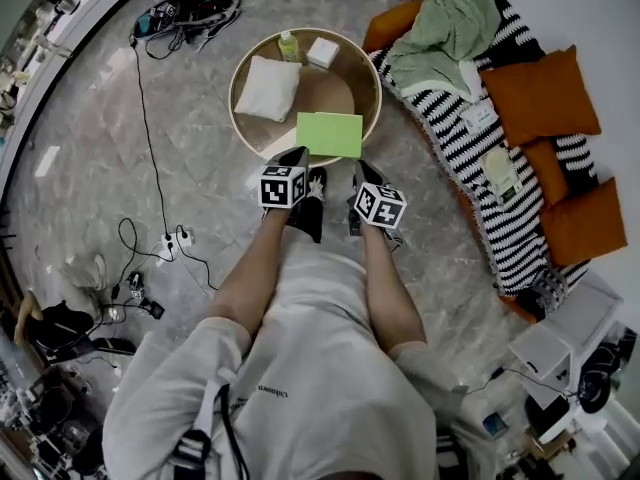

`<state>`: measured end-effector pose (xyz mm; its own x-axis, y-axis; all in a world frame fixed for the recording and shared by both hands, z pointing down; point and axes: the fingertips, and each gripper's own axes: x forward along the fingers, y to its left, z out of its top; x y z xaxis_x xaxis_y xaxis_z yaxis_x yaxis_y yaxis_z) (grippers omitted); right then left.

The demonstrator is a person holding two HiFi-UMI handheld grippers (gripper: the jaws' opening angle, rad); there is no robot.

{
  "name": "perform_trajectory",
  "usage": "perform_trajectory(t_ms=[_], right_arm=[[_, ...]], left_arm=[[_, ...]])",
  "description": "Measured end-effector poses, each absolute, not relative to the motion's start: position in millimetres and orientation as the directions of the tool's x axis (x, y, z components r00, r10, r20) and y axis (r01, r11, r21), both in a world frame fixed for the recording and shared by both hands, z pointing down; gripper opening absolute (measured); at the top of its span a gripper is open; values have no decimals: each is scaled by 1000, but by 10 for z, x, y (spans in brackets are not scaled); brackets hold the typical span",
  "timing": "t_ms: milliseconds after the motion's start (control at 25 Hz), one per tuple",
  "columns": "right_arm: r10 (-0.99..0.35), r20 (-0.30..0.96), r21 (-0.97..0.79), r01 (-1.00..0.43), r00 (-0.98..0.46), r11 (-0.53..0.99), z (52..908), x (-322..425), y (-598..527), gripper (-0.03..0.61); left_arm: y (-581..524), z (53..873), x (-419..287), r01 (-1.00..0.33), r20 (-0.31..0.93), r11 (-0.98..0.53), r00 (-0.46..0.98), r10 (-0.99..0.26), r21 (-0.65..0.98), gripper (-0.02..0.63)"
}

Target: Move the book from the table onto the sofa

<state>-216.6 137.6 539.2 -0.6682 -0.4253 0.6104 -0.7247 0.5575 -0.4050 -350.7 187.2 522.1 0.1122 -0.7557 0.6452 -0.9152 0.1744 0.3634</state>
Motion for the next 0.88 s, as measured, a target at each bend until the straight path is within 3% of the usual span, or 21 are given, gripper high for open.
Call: perform_trajectory(t_ms=[480,880], right_arm=[[-311,774,-339,-776,-552,532,6077,-2464,1021,6],[-130,893,-242,-704,-431,668,7036,-2360,1048,6]], left_arm=[[1346,5950,-3990,-876,746,251,165,-645,411,9],[1443,6992,-4151,-865,806,260,237,-542,429,9]])
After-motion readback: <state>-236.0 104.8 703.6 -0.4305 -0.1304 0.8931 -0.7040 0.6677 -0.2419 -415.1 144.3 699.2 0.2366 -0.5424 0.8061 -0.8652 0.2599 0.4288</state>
